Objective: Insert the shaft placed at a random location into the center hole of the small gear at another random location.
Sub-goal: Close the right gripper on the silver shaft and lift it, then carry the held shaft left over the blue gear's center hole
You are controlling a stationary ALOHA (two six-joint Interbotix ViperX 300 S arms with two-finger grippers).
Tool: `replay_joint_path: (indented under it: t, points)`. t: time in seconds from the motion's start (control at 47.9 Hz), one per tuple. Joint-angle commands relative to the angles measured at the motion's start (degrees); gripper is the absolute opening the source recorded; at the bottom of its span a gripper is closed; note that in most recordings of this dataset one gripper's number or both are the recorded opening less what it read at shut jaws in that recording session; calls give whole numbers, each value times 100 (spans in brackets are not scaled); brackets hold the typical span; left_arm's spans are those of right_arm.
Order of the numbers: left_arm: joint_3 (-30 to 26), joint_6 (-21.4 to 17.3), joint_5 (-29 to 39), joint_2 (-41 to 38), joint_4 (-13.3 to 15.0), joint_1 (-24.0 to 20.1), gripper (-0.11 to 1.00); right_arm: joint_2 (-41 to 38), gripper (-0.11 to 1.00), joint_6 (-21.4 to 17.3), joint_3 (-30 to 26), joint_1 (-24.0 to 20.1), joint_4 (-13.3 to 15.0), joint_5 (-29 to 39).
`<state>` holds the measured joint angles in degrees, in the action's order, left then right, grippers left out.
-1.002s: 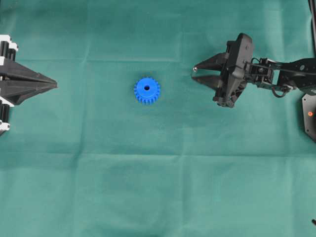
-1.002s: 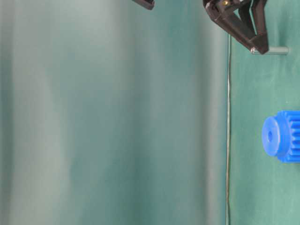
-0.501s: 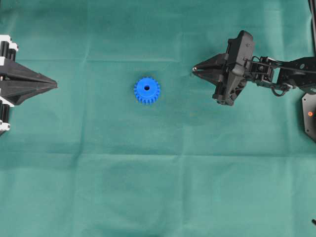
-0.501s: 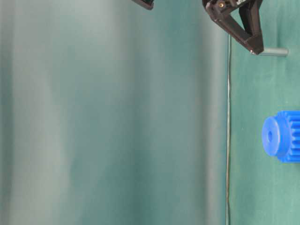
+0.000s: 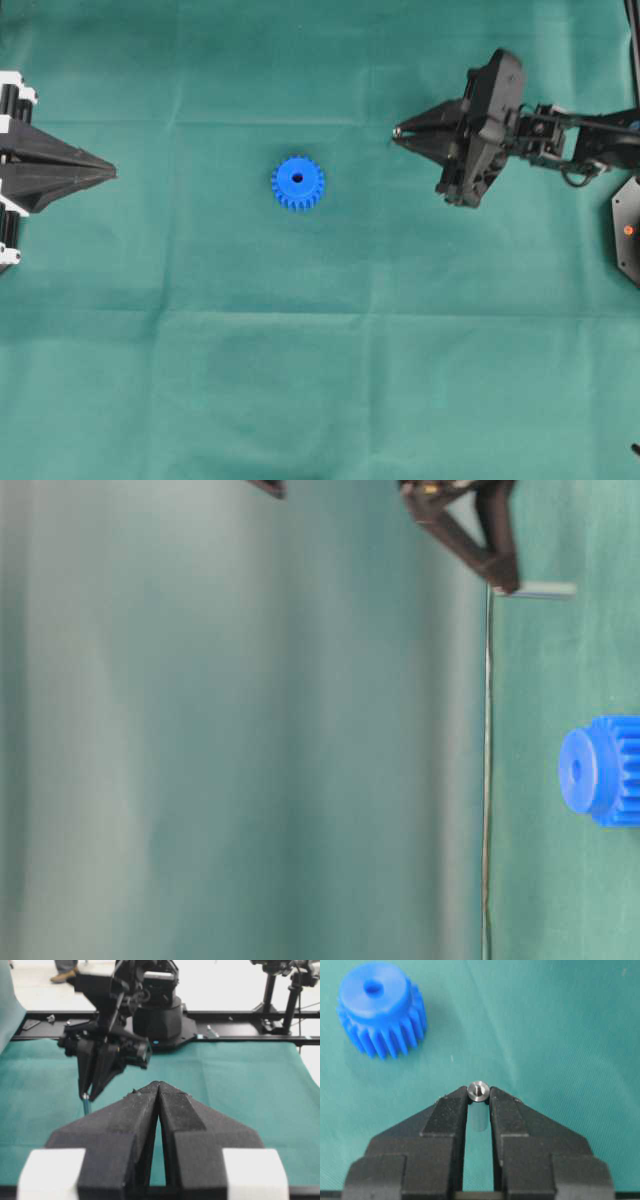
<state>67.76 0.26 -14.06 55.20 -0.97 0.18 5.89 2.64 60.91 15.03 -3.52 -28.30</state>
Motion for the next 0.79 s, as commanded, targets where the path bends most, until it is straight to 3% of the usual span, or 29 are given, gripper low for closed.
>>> replay_joint_path:
  t: [0.0, 0.25, 0.772]
  points:
    - [-123, 0, -26, -53, -9, 9, 0, 448, 13, 105, -167, 26, 9, 352]
    - [-123, 0, -26, -53, -9, 9, 0, 809, 13, 105, -211, 26, 18, 809]
    - [-123, 9, -26, -53, -9, 0, 0, 765, 13, 88, -255, -62, 18, 782]
